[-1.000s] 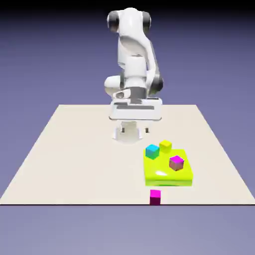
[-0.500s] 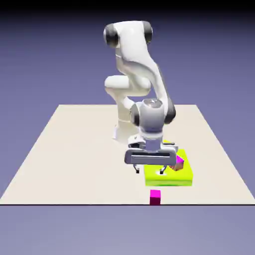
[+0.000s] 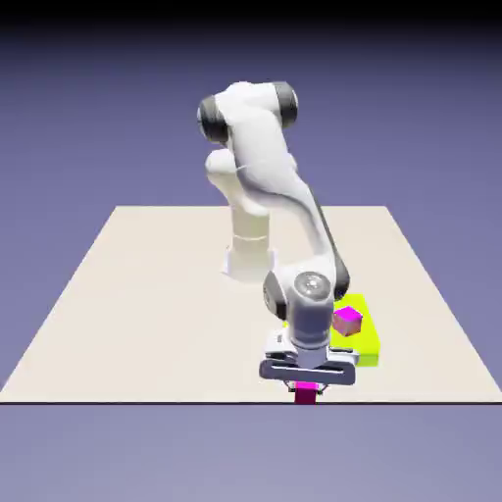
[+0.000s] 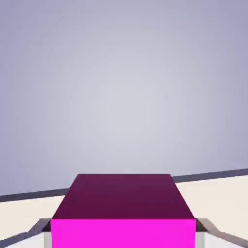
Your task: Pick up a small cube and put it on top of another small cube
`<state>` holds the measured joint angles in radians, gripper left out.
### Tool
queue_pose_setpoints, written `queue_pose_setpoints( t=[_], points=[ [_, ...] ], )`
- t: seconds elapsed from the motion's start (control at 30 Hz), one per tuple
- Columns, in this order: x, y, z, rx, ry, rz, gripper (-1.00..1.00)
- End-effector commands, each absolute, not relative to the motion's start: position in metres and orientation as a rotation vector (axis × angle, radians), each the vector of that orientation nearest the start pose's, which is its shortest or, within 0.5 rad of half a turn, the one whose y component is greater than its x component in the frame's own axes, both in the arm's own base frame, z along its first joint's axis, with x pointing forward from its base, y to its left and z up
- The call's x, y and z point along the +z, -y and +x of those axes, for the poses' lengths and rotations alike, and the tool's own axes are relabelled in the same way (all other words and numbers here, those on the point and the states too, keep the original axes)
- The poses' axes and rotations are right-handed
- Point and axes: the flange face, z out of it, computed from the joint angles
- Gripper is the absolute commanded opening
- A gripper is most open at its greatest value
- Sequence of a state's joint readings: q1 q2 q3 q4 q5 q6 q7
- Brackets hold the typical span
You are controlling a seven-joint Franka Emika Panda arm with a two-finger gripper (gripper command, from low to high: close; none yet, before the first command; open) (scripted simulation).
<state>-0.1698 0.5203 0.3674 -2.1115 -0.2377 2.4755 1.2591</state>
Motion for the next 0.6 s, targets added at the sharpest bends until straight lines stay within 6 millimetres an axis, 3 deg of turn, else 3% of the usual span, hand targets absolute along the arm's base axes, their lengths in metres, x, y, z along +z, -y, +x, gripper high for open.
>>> queue_pose_setpoints(
  t=[0.0, 0.3, 0.57],
  points=[
    [0.188, -0.115, 0.553, 0.175, -1.380, -2.860, -1.00],
    [0.254, -0.134, 0.476, 0.154, -1.202, -2.995, -1.00],
    [0.294, -0.136, 0.399, 0.149, -1.055, -3.058, -1.00]
  ],
)
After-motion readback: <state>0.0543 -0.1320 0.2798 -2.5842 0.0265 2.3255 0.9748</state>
